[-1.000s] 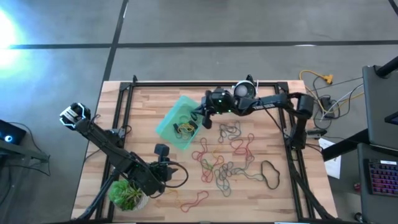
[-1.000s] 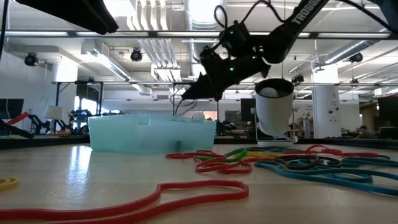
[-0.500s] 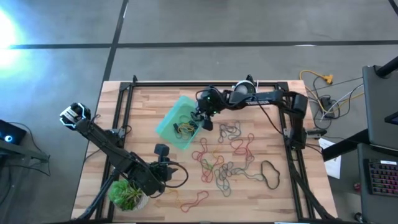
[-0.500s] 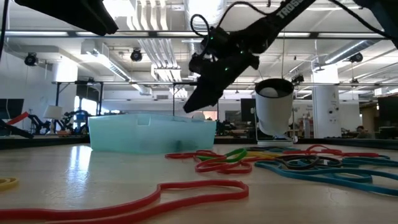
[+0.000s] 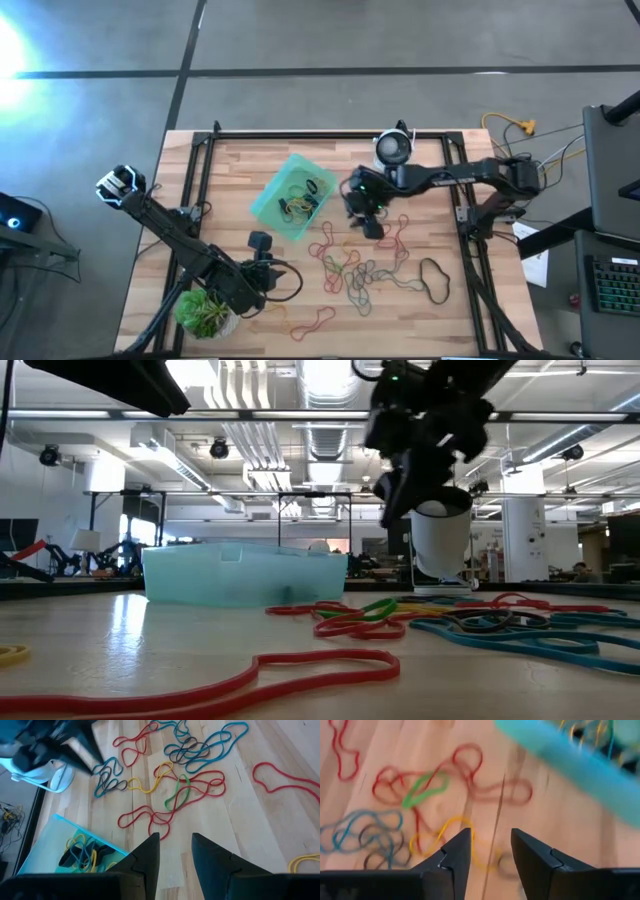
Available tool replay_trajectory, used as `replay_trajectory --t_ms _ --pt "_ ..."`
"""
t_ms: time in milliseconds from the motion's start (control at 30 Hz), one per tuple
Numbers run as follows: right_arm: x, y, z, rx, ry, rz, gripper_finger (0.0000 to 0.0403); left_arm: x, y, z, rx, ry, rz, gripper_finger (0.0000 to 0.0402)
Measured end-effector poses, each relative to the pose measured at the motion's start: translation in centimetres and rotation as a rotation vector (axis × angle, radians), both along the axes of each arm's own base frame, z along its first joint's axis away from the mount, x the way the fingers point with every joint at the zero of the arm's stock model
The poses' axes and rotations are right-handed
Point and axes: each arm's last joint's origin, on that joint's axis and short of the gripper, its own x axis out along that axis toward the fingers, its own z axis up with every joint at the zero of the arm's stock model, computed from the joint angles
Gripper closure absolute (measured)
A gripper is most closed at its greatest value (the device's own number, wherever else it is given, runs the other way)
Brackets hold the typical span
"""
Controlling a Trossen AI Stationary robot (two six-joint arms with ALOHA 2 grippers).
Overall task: Pick and place rubber bands into bin
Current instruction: Put the purple rubber band into the green bin
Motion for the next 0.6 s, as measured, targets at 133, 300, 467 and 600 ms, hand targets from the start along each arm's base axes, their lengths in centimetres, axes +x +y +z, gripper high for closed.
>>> replay_trajectory --t_ms 133,300,467,600 --pt "-3.0 0.9 -1.0 -0.037 0.049 -0.069 0.0279 0.0 0.0 0.0 0.001 0.0 0.0 0.0304" --pt "-6.2 1.0 -2.4 -0.147 0.061 -0.164 0.029 0.0 0.0 0.0 0.001 0.0 0.0 0.0304" --pt "-7.4 0.8 -3.9 -0.253 -0.07 -0.181 0.0298 0.0 0.0 0.0 0.001 -0.005 0.002 0.0304" --pt "-7.7 0.2 -5.0 -0.267 -0.121 -0.205 0.0301 0.0 0.0 0.0 0.007 -0.009 0.007 0.0304"
